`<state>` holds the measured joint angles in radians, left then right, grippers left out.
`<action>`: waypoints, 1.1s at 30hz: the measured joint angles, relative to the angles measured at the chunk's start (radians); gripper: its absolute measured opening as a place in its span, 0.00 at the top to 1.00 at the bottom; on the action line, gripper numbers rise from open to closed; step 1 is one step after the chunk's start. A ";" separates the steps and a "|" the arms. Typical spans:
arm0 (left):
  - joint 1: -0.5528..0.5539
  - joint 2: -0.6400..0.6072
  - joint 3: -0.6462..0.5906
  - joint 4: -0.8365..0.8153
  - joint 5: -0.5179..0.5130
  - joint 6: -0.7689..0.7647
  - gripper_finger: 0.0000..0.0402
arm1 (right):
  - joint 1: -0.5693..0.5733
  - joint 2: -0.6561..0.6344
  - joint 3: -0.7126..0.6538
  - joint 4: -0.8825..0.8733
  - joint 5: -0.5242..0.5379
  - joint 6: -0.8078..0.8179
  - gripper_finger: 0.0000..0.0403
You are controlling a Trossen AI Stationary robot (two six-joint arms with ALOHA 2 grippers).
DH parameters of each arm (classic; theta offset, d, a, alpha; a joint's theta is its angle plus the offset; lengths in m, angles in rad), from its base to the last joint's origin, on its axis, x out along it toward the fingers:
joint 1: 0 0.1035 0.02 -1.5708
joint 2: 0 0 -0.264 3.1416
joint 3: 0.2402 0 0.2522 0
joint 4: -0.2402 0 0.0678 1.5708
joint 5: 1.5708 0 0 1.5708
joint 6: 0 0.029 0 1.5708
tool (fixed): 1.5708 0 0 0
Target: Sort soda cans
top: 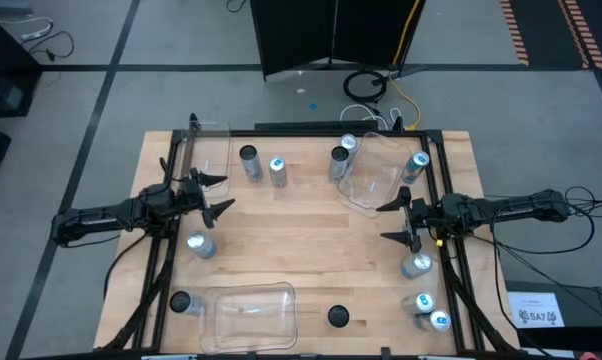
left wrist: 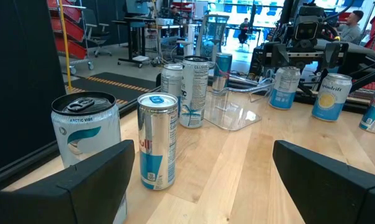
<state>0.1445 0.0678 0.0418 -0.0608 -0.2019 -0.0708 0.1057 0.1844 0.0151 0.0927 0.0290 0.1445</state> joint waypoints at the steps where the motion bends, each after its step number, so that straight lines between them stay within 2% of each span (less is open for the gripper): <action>1: 0.000 0.000 0.000 0.000 0.000 0.000 0.03 | 0.000 0.000 0.000 0.000 0.000 0.000 0.11; 28: 0.000 0.000 0.000 0.000 0.000 0.000 0.03 | 0.000 0.000 0.000 0.002 0.002 -0.016 0.11; 33: 0.000 0.000 0.000 0.000 0.000 0.000 0.03 | -0.001 0.000 0.000 0.073 0.052 -0.067 0.11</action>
<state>0.1448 0.0681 0.0418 -0.0608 -0.2016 -0.0704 0.1047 0.1844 0.0148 0.1656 0.0807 0.0771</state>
